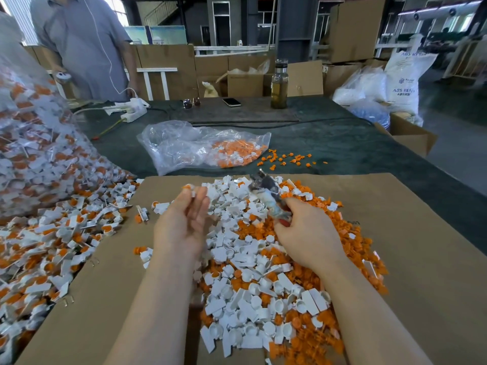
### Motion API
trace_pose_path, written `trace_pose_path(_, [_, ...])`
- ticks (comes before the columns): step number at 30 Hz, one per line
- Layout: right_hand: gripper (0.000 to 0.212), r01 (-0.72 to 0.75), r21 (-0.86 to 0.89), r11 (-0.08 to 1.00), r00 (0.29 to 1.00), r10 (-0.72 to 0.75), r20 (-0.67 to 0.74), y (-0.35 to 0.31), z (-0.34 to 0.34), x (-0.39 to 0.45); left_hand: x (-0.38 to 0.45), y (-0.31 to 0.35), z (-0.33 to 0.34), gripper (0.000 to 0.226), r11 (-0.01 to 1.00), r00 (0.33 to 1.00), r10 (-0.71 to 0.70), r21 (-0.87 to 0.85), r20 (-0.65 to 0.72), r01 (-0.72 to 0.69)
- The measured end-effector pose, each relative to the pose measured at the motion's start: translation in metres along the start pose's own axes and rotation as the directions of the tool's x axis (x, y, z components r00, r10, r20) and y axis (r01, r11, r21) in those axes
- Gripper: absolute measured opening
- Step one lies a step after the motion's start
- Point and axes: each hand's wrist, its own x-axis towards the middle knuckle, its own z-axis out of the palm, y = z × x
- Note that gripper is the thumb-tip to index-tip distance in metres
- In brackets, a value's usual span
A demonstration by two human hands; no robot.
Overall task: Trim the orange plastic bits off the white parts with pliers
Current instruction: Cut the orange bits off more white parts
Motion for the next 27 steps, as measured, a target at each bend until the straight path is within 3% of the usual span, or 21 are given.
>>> trace_pose_path(3, [0.008, -0.134, -0.061, 0.989, 0.989, 0.130, -0.071, 0.008, -0.002, 0.002, 0.007, 0.011, -0.007, 0.012, 0.979, 0.992, -0.045, -0.204, -0.117, 0.021])
trace_pose_path(7, [0.010, -0.244, -0.149, 0.958, 0.968, 0.232, -0.092, 0.015, -0.002, 0.002, 0.012, 0.016, -0.013, 0.030, 0.913, 0.986, -0.074, -0.407, -0.149, 0.007])
trace_pose_path(15, [0.019, -0.203, -0.215, 0.955, 0.979, 0.194, -0.063, 0.013, 0.003, 0.002, 0.012, 0.017, -0.014, 0.038, 0.877, 0.984, 0.035, -0.467, -0.173, -0.113])
trace_pose_path(17, [0.021, -0.167, -0.224, 0.960, 0.985, 0.156, -0.067, 0.011, 0.005, 0.001, 0.010, 0.017, -0.013, 0.033, 0.932, 0.983, 0.056, -0.344, -0.173, -0.114])
trace_pose_path(19, [0.021, -0.133, -0.254, 0.958, 0.991, 0.124, -0.051, 0.009, 0.007, 0.001, 0.007, 0.016, -0.010, 0.021, 0.996, 0.976, 0.092, 0.022, -0.197, -0.089])
trace_pose_path(20, [0.021, -0.122, -0.273, 0.954, 0.993, 0.115, -0.041, 0.009, 0.008, 0.001, 0.005, 0.014, -0.008, 0.015, 0.962, 0.973, 0.131, 0.260, -0.188, -0.079])
trace_pose_path(22, [0.021, -0.116, -0.292, 0.949, 0.993, 0.113, -0.029, 0.009, 0.010, 0.001, 0.002, 0.007, -0.003, 0.011, 0.735, 0.972, 0.223, 0.668, -0.080, -0.114])
trace_pose_path(24, [0.021, -0.126, -0.289, 0.949, 0.992, 0.124, -0.025, 0.010, 0.010, 0.002, -0.001, -0.002, -0.002, 0.018, 0.375, 0.963, 0.253, 0.908, 0.092, -0.185])
trace_pose_path(27, [0.016, -0.135, -0.275, 0.952, 0.991, 0.135, -0.020, 0.011, 0.012, 0.003, 0.002, -0.013, -0.007, 0.029, -0.248, 0.961, 0.164, 0.952, 0.222, -0.178])
